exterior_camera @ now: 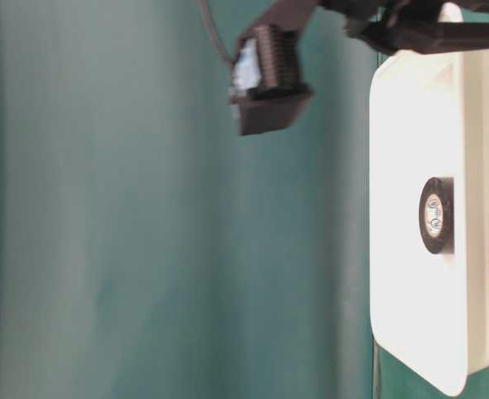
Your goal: Pick up the tape from a random location and place it into the white case.
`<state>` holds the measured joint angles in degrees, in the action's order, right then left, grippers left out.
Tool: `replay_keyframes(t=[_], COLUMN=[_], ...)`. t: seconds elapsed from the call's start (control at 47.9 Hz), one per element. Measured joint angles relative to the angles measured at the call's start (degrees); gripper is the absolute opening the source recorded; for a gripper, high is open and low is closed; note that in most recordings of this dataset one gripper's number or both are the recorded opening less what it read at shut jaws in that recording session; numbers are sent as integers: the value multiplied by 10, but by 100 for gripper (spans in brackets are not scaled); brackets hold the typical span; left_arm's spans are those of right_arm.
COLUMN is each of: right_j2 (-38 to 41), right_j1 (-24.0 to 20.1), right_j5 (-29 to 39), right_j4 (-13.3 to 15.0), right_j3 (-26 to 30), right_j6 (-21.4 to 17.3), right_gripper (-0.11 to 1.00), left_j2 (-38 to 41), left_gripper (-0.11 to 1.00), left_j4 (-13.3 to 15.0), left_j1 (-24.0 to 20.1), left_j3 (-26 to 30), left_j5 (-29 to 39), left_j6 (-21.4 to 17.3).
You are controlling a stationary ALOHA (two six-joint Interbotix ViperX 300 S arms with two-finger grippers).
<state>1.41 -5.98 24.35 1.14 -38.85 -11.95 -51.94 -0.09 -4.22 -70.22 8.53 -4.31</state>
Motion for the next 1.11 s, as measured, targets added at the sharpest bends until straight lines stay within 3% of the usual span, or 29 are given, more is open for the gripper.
replay_keyframes(t=[0.627,1.107], right_j2=[-102,-134], right_j1=[0,0], right_j5=[219,299], right_j4=[4,11], right_j3=[111,156], right_j6=[2,1], right_gripper=[31,31], left_j2=[0,0], left_gripper=[98,98], left_j4=[0,0], left_j1=[0,0], left_j3=[0,0], left_j5=[0,0], left_j6=[0,0])
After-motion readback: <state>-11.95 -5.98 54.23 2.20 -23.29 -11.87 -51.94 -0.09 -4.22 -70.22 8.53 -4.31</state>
